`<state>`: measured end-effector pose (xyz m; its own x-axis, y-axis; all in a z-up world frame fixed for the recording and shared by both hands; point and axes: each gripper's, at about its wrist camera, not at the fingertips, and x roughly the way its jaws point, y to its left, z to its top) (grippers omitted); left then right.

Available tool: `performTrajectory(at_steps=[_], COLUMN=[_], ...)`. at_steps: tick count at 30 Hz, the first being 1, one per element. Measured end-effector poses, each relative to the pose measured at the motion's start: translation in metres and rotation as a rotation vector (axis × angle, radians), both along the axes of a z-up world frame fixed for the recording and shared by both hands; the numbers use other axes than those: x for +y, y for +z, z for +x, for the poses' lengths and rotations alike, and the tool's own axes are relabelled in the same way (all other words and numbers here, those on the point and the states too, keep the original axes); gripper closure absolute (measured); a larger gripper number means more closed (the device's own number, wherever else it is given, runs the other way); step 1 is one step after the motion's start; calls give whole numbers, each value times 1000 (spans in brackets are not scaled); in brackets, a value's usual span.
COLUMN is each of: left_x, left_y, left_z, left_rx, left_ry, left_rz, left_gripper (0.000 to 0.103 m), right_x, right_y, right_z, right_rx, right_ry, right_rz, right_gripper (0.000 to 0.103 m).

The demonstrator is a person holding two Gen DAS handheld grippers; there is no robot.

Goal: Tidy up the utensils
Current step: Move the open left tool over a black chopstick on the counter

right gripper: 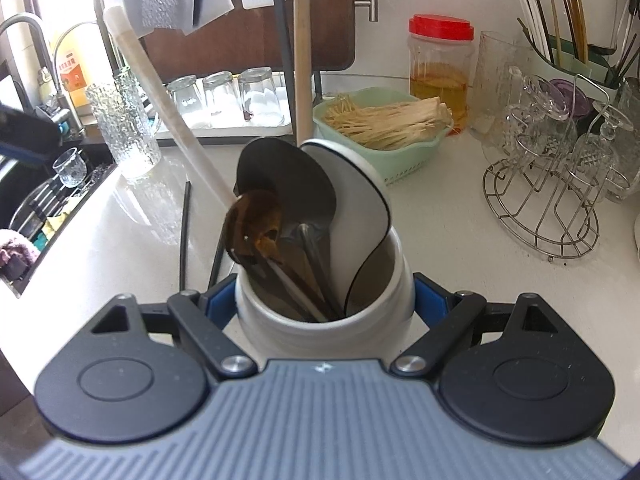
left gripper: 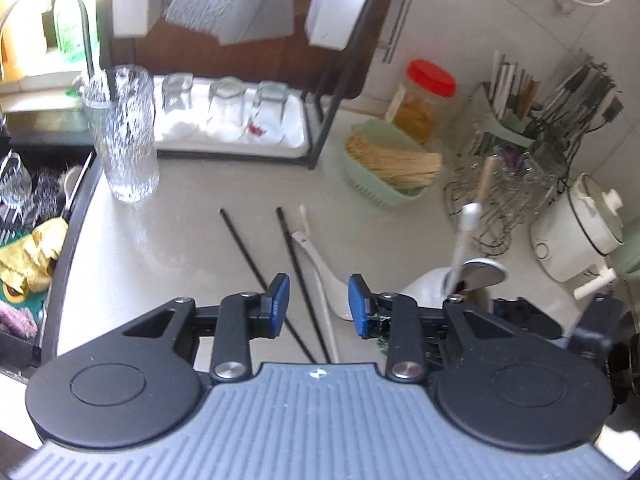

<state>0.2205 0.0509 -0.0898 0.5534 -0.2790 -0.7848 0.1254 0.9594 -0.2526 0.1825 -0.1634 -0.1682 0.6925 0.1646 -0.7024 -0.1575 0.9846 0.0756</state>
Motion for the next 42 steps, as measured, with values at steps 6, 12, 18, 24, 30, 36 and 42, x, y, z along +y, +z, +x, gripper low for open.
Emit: performTrajectory(at_steps=[6,12,18,24,30,36,42], left_x=[11,21,22,19,6,-8,-13], left_y=[-42,-81,-107,-130,-142,-143,-144], left_z=[20,42,68,92,109,116,118], left_rx=[46,87,124,154,153,126,116], left_ry=[38,92,116,113,86,47,21], left_rz=[-10,-27,-19,5,58,147,207], left_gripper=[65,65,65,66,67,76,88], right_x=[0,-2,1,3,4,6,8], right_y=[1,1,2,3,3,3,4], right_z=[0,-2,-4,-6,-6,-6,-6], right_rx=[14,27,40,51,53,58,61], right_ry=[0,-2,-32,-68,-90,-108,-120], right_rz=[-4,-7,-11,-14,-15,-17,-19], right_gripper=[12,12,12,12,12,12,12])
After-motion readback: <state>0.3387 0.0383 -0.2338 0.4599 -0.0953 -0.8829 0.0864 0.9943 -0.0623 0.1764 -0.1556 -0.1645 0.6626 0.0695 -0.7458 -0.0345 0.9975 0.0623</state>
